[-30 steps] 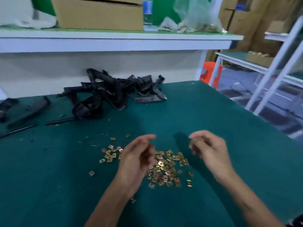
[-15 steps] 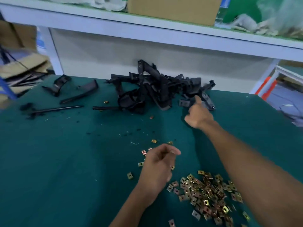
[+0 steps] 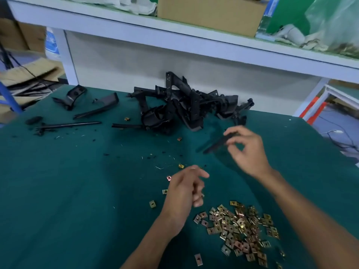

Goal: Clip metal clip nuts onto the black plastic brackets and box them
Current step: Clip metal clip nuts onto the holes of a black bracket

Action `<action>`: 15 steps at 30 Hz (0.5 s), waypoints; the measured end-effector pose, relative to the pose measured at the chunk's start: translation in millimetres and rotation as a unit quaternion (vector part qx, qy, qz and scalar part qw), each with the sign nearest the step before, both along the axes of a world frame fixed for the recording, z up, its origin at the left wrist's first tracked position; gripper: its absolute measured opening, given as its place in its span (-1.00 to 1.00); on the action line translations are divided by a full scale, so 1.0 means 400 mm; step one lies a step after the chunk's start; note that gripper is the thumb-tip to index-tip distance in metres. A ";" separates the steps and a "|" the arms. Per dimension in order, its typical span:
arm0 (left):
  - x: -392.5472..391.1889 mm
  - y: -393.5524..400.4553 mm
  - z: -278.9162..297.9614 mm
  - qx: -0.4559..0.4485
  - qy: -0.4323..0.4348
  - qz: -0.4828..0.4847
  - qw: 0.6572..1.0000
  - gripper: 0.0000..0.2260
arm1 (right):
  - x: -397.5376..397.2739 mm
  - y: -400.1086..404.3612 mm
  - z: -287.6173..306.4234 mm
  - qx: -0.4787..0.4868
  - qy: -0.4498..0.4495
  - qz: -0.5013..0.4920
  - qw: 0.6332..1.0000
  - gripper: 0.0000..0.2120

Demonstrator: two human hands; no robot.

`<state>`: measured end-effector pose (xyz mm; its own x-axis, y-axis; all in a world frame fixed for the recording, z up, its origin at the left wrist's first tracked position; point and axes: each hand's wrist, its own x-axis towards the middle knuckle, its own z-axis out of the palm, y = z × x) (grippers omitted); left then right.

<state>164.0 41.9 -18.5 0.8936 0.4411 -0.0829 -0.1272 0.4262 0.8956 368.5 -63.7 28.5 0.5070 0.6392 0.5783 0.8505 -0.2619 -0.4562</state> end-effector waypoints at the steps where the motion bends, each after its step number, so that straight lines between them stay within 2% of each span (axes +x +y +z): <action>1: -0.001 0.002 0.002 -0.028 -0.012 0.017 0.999 -0.66 | -0.055 -0.017 0.001 0.036 0.004 0.040 0.999 -0.83; 5: 0.001 0.012 0.023 -0.116 -0.018 0.051 0.992 -0.56 | -0.226 -0.070 0.013 0.166 0.120 0.143 0.968 -0.81; 7: -0.008 0.017 0.029 -0.121 -0.024 0.012 0.992 -0.57 | -0.278 -0.081 0.015 0.218 0.188 0.181 0.941 -0.82; 10: -0.035 0.014 0.036 -0.077 -0.071 -0.088 0.991 -0.57 | -0.321 -0.076 0.006 0.279 0.276 0.224 0.892 -0.82; 12: -0.055 0.003 0.042 -0.031 -0.100 -0.122 0.987 -0.62 | -0.339 -0.065 -0.009 0.285 0.313 0.240 0.874 -0.83; 15: -0.073 -0.015 0.054 -0.026 -0.098 -0.094 0.990 -0.72 | -0.361 -0.042 -0.030 0.226 0.359 0.246 0.872 -0.83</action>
<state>134.9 35.7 3.0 0.9605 0.2659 0.0824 -0.2112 0.5030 0.8381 224.3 -80.5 16.6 0.5711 0.6698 0.4745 0.2629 0.3984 -0.8787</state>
